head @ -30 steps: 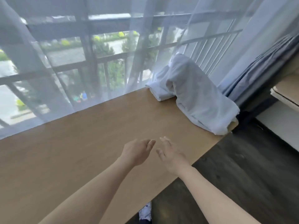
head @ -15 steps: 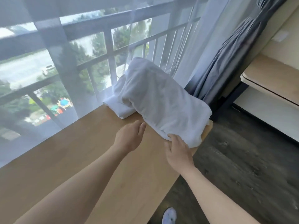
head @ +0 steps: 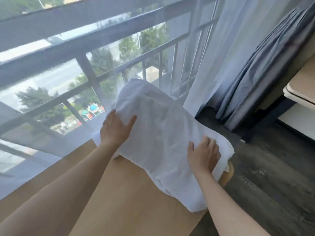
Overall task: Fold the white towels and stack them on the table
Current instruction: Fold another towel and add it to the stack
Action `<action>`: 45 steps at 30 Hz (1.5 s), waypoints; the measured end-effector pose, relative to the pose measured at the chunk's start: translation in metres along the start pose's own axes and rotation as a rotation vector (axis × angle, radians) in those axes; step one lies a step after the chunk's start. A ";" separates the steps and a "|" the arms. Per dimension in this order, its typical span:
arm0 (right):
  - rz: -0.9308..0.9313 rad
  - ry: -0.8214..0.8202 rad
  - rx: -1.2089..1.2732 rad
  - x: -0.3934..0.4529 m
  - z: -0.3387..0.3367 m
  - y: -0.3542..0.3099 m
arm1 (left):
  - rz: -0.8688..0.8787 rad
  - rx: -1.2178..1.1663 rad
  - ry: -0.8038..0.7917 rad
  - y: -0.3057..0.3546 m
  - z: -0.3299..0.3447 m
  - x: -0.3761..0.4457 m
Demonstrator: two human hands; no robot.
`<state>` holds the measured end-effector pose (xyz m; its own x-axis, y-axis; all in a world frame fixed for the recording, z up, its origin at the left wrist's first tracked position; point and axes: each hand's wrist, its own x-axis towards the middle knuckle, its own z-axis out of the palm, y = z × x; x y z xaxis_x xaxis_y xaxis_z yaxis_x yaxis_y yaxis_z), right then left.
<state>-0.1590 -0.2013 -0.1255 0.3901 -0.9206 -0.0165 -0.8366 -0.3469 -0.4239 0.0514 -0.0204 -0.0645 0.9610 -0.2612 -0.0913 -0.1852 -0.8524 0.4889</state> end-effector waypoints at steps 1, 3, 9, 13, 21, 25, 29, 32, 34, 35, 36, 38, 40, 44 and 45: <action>0.061 -0.006 -0.022 0.010 0.003 0.005 | -0.081 0.025 -0.037 0.003 0.005 0.009; 0.088 0.005 -0.052 0.021 0.014 0.012 | -0.127 0.110 -0.005 0.004 0.017 0.020; -0.109 0.096 -0.079 0.028 0.040 0.021 | -0.041 0.100 0.182 -0.004 0.032 0.022; -0.167 0.071 -0.068 0.039 0.044 0.015 | -0.002 0.059 0.200 -0.004 0.028 0.019; -0.144 0.095 0.175 0.030 0.016 -0.001 | 0.096 -0.096 0.305 0.018 0.002 -0.014; -0.207 0.138 0.359 0.013 -0.015 -0.028 | 0.107 -0.252 0.303 0.021 -0.016 -0.045; -0.358 0.119 0.479 -0.021 -0.043 -0.061 | 0.043 -0.412 0.330 0.014 -0.039 -0.079; -0.554 0.095 0.507 -0.055 -0.057 -0.085 | 0.016 -0.493 0.365 -0.007 -0.060 -0.110; -0.686 0.089 0.516 -0.085 -0.061 -0.098 | -0.021 -0.519 0.412 -0.031 -0.077 -0.133; -0.747 0.086 0.517 -0.102 -0.062 -0.103 | -0.038 -0.519 0.439 -0.046 -0.085 -0.146; -0.802 0.085 0.520 -0.121 -0.062 -0.107 | -0.053 -0.516 0.464 -0.062 -0.094 -0.161; -0.901 0.072 0.532 -0.160 -0.059 -0.114 | -0.100 -0.541 0.495 -0.096 -0.111 -0.193; -0.991 0.046 0.526 -0.205 -0.054 -0.122 | -0.158 -0.567 0.529 -0.135 -0.127 -0.229; -1.080 -0.058 0.486 -0.298 -0.033 -0.129 | -0.275 -0.403 0.653 -0.215 -0.149 -0.303; -1.097 -0.096 0.467 -0.322 -0.024 -0.129 | -0.306 -0.353 0.670 -0.235 -0.151 -0.323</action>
<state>-0.1861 0.1351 -0.0437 0.8528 -0.1502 0.5002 0.1730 -0.8225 -0.5419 -0.1841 0.3326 -0.0194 0.8983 0.3812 0.2183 0.0736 -0.6204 0.7808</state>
